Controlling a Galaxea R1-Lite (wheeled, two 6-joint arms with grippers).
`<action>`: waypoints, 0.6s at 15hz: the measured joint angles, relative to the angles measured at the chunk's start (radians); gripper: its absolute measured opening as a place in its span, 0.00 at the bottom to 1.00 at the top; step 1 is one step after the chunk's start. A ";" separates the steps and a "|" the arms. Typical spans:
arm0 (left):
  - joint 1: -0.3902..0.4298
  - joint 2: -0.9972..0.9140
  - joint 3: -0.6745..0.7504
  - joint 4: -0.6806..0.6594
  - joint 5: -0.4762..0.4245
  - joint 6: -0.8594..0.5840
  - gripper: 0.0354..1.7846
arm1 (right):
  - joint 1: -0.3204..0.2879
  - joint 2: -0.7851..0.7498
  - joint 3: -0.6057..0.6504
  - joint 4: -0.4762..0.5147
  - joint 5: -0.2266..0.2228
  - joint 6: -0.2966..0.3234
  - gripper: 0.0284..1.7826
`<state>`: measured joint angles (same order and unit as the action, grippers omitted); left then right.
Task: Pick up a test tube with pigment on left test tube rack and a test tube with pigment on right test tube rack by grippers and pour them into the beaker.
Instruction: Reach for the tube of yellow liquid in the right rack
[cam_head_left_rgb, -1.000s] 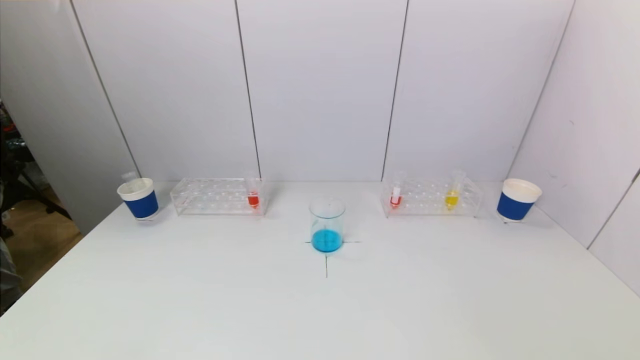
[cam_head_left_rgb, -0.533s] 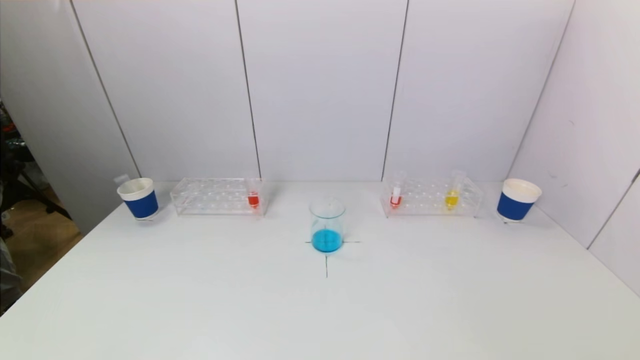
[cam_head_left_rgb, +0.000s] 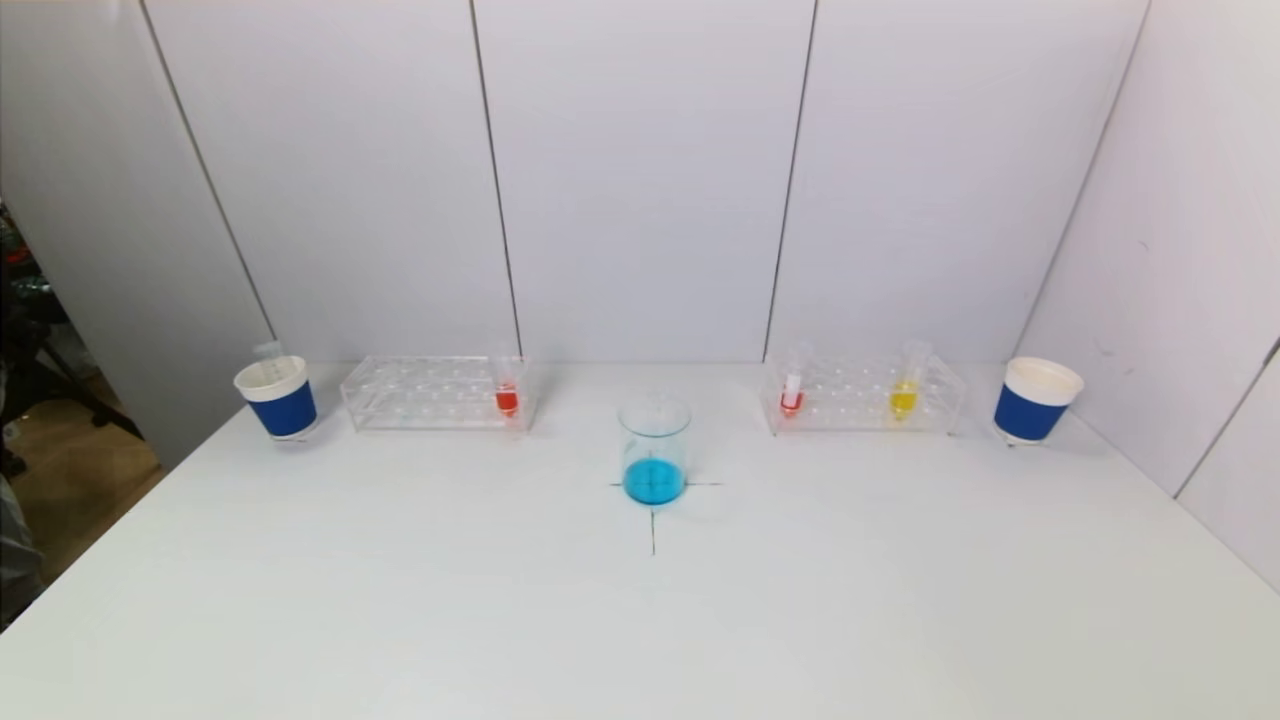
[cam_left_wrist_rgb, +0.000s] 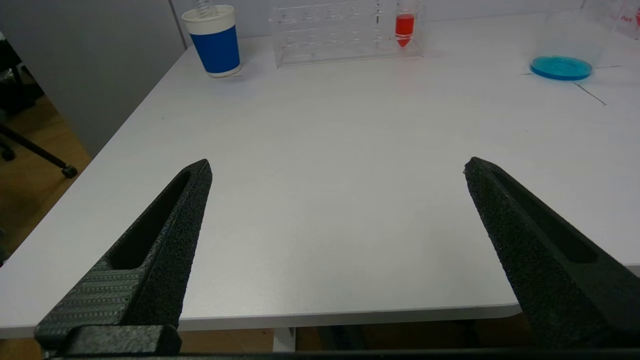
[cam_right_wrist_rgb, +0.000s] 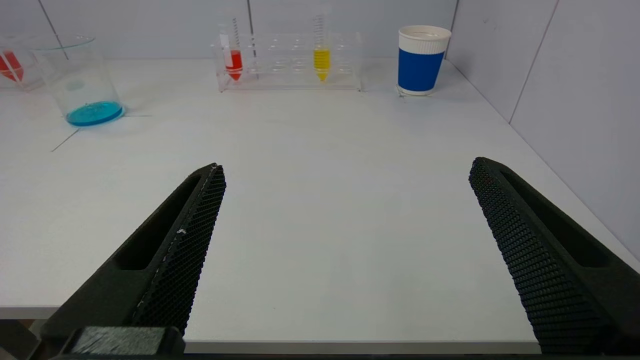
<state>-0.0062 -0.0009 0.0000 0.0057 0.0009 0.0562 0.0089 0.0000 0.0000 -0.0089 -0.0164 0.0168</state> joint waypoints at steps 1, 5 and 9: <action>0.000 0.000 0.000 0.000 0.000 0.000 0.99 | 0.000 0.000 0.000 0.000 0.000 0.000 0.99; 0.000 0.000 0.000 0.000 0.000 0.000 0.99 | 0.000 0.000 0.000 -0.002 0.005 -0.014 0.99; 0.000 0.000 0.000 0.000 0.000 0.001 0.99 | -0.002 0.002 -0.080 0.040 0.008 -0.038 0.99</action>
<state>-0.0057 -0.0004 0.0000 0.0062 0.0009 0.0570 0.0072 0.0023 -0.0798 0.0311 -0.0081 -0.0211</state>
